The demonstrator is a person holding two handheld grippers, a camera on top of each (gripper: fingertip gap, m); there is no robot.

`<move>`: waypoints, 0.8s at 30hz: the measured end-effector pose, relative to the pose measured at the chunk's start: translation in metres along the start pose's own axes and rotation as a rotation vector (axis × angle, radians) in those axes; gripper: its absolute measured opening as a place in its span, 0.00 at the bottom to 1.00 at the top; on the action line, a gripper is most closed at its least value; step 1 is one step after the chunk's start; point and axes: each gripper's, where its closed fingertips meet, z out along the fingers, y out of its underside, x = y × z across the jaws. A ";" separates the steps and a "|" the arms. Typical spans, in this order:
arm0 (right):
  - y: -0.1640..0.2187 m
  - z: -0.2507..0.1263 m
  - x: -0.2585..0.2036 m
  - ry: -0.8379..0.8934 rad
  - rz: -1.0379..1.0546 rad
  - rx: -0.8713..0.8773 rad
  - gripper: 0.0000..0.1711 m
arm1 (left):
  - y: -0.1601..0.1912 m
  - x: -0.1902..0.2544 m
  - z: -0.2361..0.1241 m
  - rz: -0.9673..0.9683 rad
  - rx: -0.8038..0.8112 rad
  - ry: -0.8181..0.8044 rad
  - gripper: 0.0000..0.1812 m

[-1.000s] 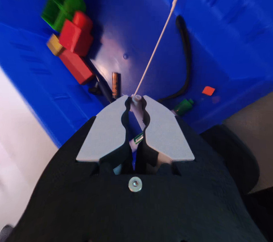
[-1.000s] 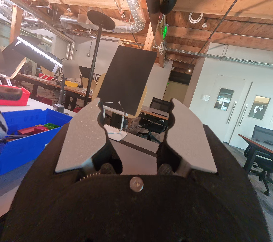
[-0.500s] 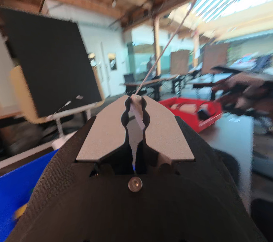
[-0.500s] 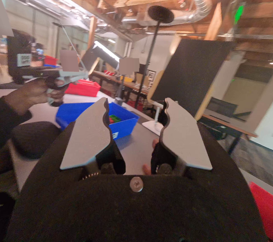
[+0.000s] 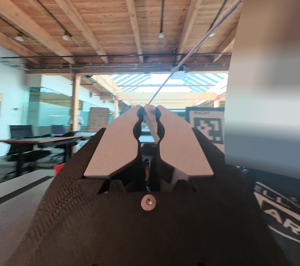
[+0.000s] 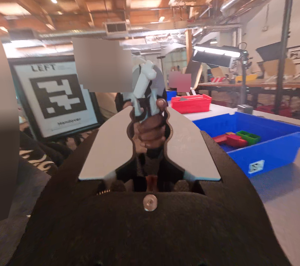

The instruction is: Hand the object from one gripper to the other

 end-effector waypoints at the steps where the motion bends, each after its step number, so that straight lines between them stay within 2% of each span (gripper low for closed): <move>1: -0.001 0.000 -0.002 -0.025 0.036 0.014 0.18 | 0.001 0.004 0.002 -0.033 0.026 0.030 0.07; 5: -0.005 -0.001 -0.015 -0.154 0.134 0.053 0.17 | 0.012 0.011 0.008 -0.094 0.073 0.088 0.07; 10: -0.004 -0.001 -0.016 -0.170 0.151 0.064 0.17 | 0.027 0.017 0.014 -0.093 0.039 0.111 0.07; 14: -0.008 -0.003 -0.019 -0.196 0.174 0.083 0.08 | 0.033 0.017 0.015 -0.072 0.021 0.104 0.08; 16: -0.007 -0.003 -0.017 -0.184 0.162 0.067 0.08 | 0.033 0.015 0.015 -0.066 0.015 0.090 0.08; 20: -0.018 -0.012 0.000 -0.063 0.043 0.072 0.08 | 0.032 0.001 0.009 0.059 -0.052 -0.003 0.13; 24: -0.041 -0.034 0.033 0.240 -0.276 0.084 0.08 | 0.025 -0.030 -0.007 0.246 -0.202 -0.185 0.20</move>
